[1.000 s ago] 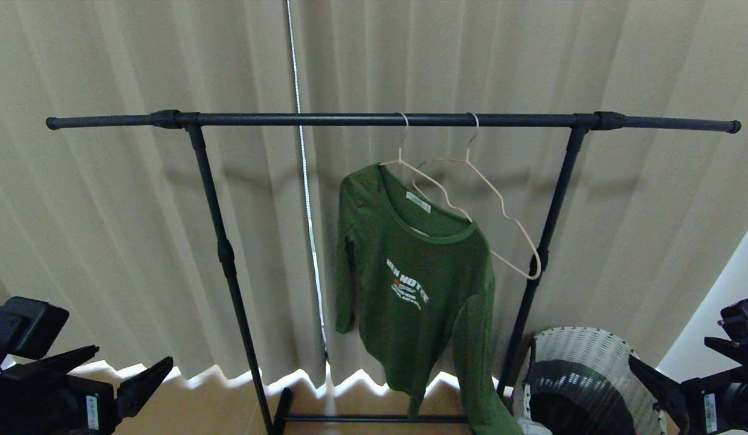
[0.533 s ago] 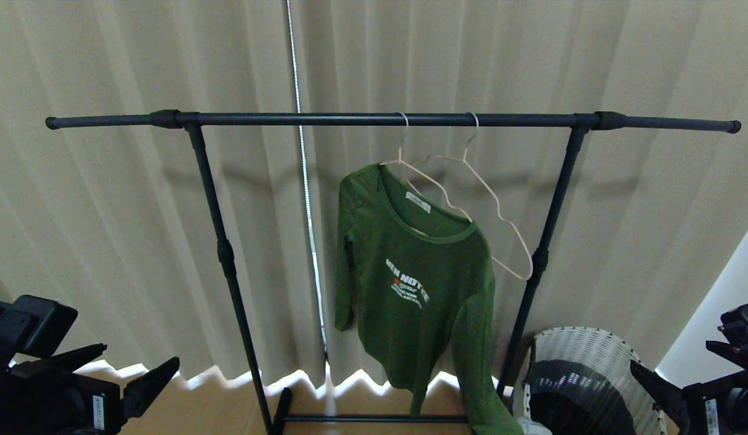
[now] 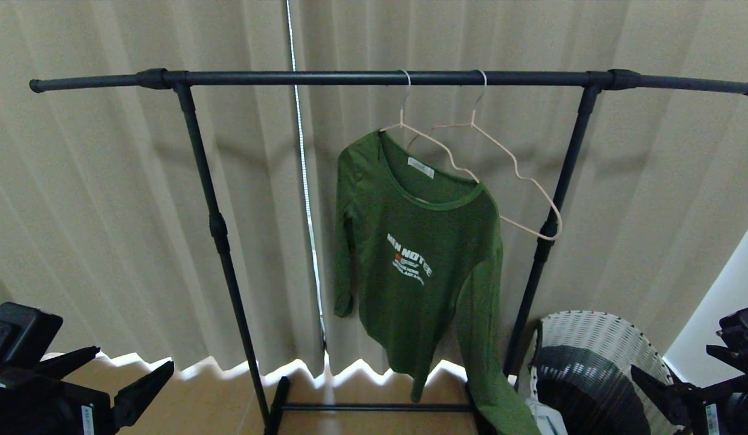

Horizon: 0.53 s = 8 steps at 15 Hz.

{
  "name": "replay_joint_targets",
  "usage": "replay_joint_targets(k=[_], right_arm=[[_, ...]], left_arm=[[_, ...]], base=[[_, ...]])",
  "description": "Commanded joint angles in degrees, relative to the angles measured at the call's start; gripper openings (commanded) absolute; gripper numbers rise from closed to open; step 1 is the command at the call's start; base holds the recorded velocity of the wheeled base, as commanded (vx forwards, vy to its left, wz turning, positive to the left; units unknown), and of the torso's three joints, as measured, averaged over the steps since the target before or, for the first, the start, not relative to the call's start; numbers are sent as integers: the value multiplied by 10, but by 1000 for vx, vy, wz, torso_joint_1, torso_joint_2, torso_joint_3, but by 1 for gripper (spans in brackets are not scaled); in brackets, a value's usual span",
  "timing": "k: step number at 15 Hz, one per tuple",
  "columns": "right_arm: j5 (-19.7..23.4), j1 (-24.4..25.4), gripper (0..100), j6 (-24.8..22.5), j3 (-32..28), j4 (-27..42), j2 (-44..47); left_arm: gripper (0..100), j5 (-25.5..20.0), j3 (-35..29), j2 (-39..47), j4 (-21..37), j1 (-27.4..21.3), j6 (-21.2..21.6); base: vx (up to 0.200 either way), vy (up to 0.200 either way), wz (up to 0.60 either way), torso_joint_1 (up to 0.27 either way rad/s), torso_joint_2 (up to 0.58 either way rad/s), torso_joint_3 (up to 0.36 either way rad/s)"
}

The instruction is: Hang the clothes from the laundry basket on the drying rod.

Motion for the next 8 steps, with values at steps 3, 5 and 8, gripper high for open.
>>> replay_joint_targets(k=[3,5,8], right_arm=[[0,0,100,-1,7,0,3],[0,0,100,-1,10,1,3],[0,0,100,-1,10,1,4]], left_arm=[[100,1,9,-13,0,0,1],[100,1,10,-14,0,0,1],[100,1,9,-14,-1,0,2]], base=[[0,0,0,-183,474,286],[0,0,0,-181,464,290],[0,0,0,-154,456,300]])
